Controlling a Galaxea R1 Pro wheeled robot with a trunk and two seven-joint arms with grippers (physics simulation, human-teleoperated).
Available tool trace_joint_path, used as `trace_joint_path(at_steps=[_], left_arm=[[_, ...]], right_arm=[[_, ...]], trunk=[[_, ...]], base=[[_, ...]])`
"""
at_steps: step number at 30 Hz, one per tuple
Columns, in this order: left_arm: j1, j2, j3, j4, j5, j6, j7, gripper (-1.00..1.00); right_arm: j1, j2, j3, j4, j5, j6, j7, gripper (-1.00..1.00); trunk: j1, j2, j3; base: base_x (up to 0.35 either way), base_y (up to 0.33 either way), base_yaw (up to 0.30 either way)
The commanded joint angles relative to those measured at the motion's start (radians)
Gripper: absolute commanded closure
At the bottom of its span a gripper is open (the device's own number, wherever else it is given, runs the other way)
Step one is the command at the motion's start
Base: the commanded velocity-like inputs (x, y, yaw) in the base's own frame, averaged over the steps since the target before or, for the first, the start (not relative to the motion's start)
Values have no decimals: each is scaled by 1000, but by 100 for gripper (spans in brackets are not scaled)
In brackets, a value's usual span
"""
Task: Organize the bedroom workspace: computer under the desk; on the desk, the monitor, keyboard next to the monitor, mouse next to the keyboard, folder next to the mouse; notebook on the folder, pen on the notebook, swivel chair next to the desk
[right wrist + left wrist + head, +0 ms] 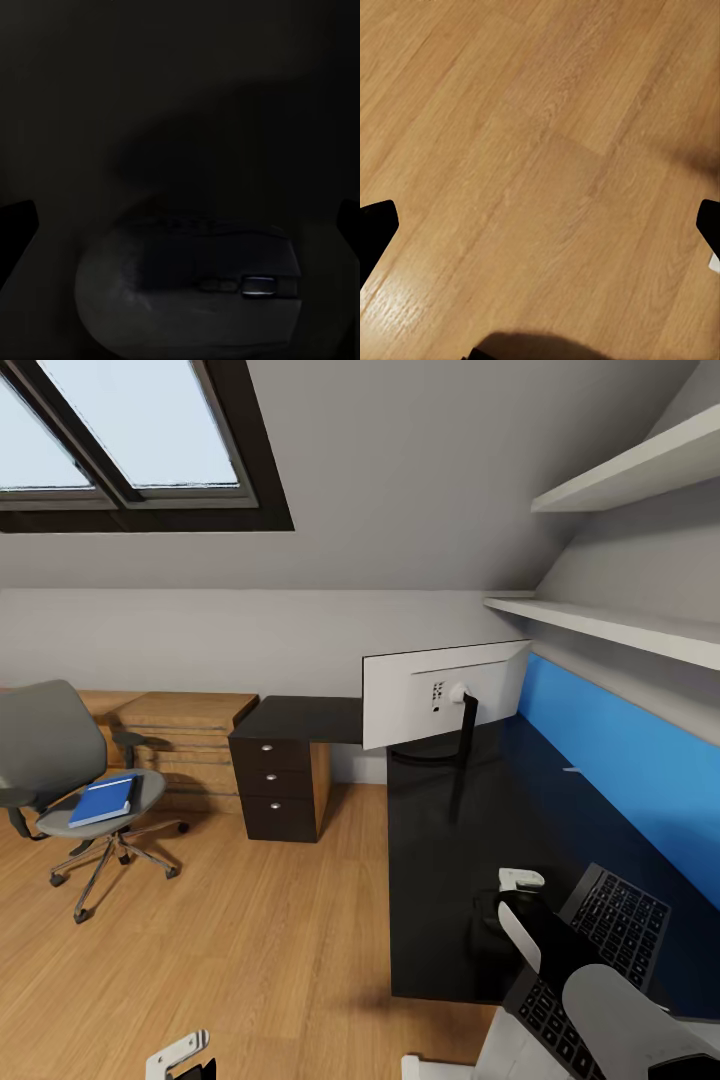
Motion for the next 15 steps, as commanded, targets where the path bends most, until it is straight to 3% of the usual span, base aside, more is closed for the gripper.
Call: trace_joint_path(at_steps=[1,15], left_arm=[[0,0,-1,-3,8,4,5,-100],[0,-3,1,-9,10,4,8,-100]], right_arm=[[-1,-2,8,-2,-11,4,-9,-100],[-1,0,9,0,-11,18,-11,-100]], trunk=[[0,-1,-1],[0,-1,-1]], base=[[9,0,0],[1,0,0]])
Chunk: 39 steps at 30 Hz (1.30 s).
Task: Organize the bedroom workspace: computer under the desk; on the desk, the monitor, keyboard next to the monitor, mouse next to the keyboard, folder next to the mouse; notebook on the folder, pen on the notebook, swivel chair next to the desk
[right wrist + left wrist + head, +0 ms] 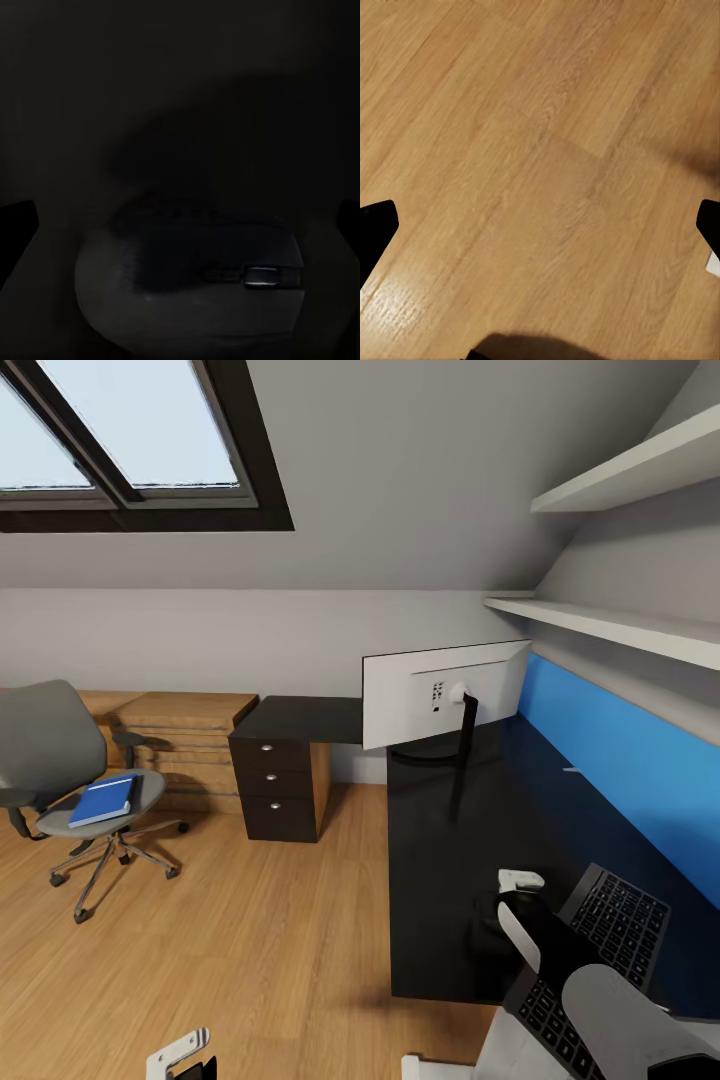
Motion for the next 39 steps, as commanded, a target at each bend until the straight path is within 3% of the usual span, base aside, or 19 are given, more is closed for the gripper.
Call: trace_joint_path(at_steps=[1,11,39], left_arm=[[0,0,-1,-2,9,4,6,-100],[0,0,1,-2,9,4,8,-100],[0,-1,-1,-2,9,4,7,-100]], right_arm=[[-1,-1,9,-2,-10,6,-9,-100],[-1,-2,9,-2,-12,50,32,-100],[-1,-4,7,0,-9,75,25,-100]], trunk=[[0,-1,-1],[0,-1,-1],[0,-1,-1]], base=[[0,0,0],[0,0,0],[0,0,0]])
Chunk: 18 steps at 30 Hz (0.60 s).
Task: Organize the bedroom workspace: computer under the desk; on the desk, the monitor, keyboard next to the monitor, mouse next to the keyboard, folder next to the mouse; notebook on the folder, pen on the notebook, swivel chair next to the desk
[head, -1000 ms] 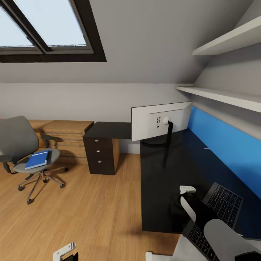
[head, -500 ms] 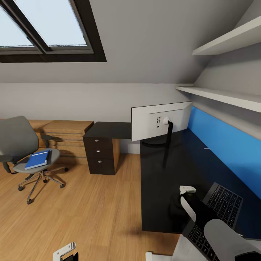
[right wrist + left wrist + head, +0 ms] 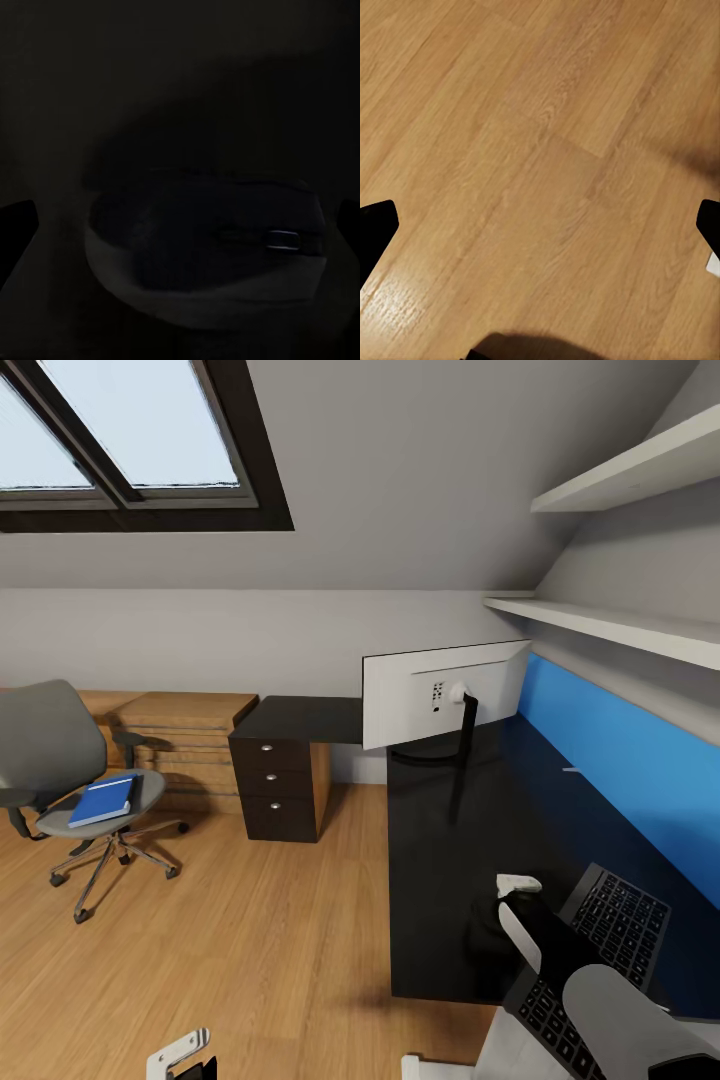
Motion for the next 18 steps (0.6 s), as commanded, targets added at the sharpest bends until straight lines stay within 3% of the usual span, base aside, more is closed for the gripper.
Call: trace_joint_path(at_steps=[1,18], left_arm=[[0,0,-1,-2,9,4,5,-100],[0,1,-1,-2,9,4,5,-100]], right_arm=[[-1,-2,8,-2,-10,9,-9,-100],[-1,-3,7,-2,-10,30,-9,-100]], trunk=[[0,-1,-1],[0,-1,-1]], base=[[0,0,0],[0,0,0]])
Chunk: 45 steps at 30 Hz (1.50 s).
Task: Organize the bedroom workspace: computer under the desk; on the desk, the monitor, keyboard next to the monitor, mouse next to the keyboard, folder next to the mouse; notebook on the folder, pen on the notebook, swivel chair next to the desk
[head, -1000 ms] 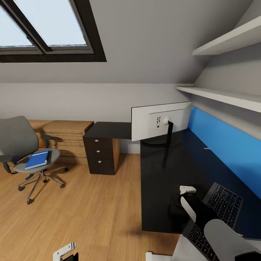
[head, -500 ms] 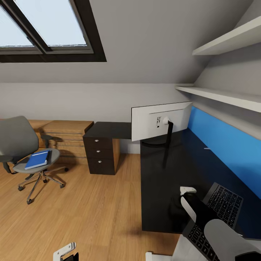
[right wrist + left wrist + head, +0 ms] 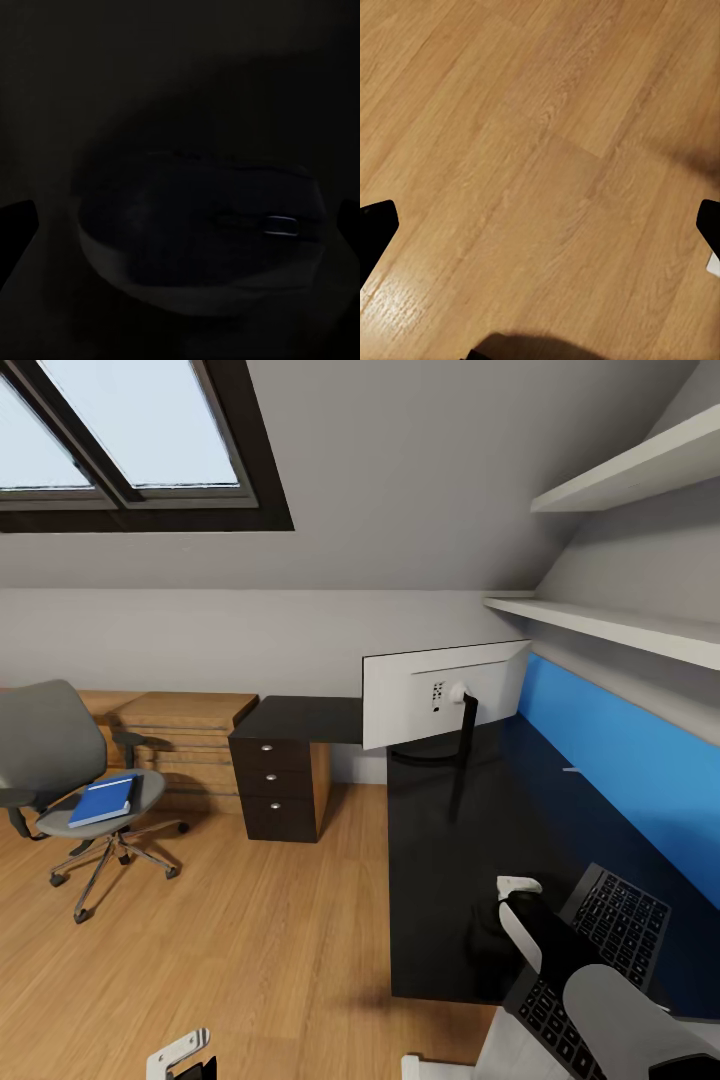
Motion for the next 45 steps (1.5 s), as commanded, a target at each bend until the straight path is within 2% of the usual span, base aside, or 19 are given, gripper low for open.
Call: trace_joint_path(at_steps=[1,37,42,45], left_arm=[[0,0,-1,-2,9,4,5,-100],[0,0,-1,-1,9,4,5,-100],[0,0,0,-1,9,4,6,-100],[0,0,0,-1,9,4,5,-100]], right_arm=[[-1,-2,8,-2,-11,4,-9,-100],[-1,-4,8,-3,-9,4,-16,-100],[-1,-4,8,-3,-9,4,-16,-100],[-1,-4,8,-3,-9,4,-16,-100]], trunk=[[0,-1,-1],[0,-1,-1],[19,-36,-17],[19,-36,-17]], base=[[0,0,0],[0,0,0],[0,0,0],[0,0,0]])
